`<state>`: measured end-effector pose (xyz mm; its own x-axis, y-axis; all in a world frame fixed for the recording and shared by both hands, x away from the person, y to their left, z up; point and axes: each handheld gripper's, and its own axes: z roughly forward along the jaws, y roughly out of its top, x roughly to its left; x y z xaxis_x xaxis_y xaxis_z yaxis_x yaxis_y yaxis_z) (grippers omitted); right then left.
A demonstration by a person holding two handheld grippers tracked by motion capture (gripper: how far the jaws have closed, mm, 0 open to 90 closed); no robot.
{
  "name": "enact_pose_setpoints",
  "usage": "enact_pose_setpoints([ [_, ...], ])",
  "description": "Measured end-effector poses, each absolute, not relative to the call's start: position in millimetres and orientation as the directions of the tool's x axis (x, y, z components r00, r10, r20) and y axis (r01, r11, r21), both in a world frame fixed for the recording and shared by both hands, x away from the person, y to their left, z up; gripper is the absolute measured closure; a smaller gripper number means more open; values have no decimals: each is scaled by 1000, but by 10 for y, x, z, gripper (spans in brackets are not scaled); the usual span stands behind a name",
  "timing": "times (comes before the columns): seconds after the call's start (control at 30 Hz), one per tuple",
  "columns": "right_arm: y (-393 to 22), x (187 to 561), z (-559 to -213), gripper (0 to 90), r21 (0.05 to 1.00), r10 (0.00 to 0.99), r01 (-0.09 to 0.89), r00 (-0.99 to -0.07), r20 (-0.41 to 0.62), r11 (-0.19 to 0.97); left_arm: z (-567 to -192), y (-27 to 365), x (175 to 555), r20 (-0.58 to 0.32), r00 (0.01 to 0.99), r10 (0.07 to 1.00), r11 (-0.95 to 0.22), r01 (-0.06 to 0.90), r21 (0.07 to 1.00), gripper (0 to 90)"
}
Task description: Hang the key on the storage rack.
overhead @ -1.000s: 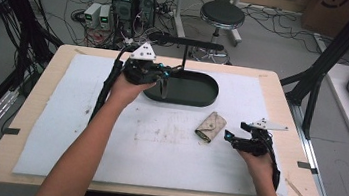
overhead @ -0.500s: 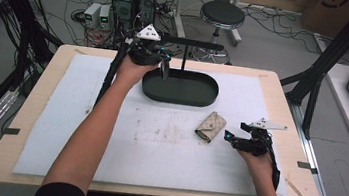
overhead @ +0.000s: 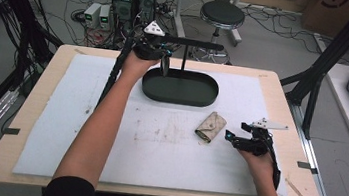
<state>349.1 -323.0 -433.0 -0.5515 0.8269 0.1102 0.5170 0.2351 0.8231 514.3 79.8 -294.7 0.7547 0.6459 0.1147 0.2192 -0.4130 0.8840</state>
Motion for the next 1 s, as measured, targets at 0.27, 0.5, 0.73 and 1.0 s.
enact_pose_setpoints([
  [0.27,-3223,3488,-4329,200,824,826,515,-552,111,234,-3036,698,5204,127,751,648,-439,232,868,848],
  [0.5,-3230,3491,-4329,200,826,826,513,-553,111,233,-3062,642,5263,125,750,650,-444,241,863,847],
  [0.73,-3233,3487,-4327,200,825,826,516,-552,116,229,-3100,588,5322,121,751,649,-448,249,859,847],
  [1.0,-3239,3492,-4330,200,825,825,516,-553,115,231,-3139,602,5384,99,739,667,-429,272,862,835],
])
